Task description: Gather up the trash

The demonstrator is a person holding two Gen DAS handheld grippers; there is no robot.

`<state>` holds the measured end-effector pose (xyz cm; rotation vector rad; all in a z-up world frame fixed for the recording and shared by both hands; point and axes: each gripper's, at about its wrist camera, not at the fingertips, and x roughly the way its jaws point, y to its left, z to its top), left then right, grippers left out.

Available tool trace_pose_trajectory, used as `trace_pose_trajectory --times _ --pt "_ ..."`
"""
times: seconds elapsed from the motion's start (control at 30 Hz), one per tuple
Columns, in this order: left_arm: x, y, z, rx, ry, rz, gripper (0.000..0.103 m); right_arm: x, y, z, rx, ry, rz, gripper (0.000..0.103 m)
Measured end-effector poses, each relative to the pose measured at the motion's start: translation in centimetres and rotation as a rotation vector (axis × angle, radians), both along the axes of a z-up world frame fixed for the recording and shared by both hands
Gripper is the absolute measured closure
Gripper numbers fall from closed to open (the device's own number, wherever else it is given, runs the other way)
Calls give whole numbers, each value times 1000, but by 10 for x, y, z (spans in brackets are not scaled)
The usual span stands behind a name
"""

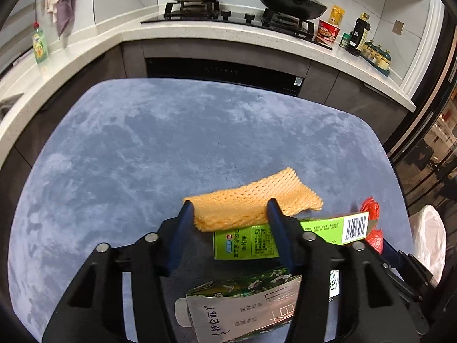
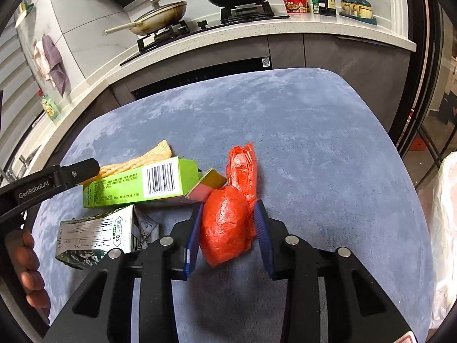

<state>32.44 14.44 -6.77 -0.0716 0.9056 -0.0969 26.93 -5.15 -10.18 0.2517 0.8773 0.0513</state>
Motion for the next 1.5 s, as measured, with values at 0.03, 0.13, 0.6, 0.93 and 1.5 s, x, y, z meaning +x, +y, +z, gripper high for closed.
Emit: trace_pose_trajectory --times 0.03,0.13,0.6,0.93,1.5 --pt "-2 -1 2 8 -8 1 64 -1 0 0 0 -1 0 72" --pt "-4 0 9 14 -23 6 79 -3 -2 3 6 -6 -4 75" --pt "-39 -7 38 17 -58 -10 103 -44 -32 35 45 -77 -58 77" --pt "-53 18 35 6 -35 55 103 -61 -51 49 57 -107 -77 77" --pt "17 10 14 -45 39 63 32 72 3 31 37 -46 70 77"
